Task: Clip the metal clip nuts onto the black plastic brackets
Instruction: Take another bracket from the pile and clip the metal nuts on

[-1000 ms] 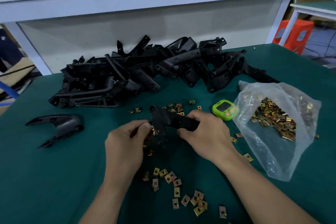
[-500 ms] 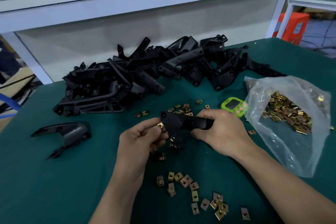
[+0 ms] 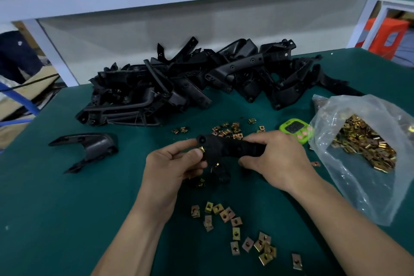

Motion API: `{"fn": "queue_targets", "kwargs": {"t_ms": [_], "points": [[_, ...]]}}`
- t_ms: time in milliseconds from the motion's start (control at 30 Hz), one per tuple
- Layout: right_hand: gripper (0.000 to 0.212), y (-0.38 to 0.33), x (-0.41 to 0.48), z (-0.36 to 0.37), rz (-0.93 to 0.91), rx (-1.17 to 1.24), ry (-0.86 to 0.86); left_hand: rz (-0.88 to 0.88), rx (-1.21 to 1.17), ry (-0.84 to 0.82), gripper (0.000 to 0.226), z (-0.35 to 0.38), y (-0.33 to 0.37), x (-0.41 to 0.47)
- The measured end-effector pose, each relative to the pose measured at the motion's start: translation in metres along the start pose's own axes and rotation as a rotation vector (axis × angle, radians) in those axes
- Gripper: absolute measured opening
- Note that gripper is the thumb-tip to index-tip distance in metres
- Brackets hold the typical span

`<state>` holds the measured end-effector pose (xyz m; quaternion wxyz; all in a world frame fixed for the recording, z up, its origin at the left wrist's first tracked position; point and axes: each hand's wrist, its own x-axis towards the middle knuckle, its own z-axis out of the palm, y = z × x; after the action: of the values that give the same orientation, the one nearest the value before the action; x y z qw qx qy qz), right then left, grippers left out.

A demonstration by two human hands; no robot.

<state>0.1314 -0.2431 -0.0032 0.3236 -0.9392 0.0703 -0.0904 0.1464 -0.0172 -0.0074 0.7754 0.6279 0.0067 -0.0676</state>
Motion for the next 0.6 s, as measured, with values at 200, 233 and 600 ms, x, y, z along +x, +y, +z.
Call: {"fn": "queue_targets", "kwargs": {"t_ms": [200,233,600], "points": [[0.022,-0.006,-0.007,-0.004,-0.121,-0.225,0.079,0.0,0.076,-0.03,0.037,0.0,-0.001,-0.004],[0.022,-0.006,-0.008,-0.004,-0.145,-0.245,0.081,-0.005,0.091,-0.053,0.04,0.0,0.0,-0.005],[0.019,-0.013,-0.014,0.025,-0.013,-0.023,0.047,0.135,0.145,0.08,0.045,0.016,-0.003,-0.006]]}}
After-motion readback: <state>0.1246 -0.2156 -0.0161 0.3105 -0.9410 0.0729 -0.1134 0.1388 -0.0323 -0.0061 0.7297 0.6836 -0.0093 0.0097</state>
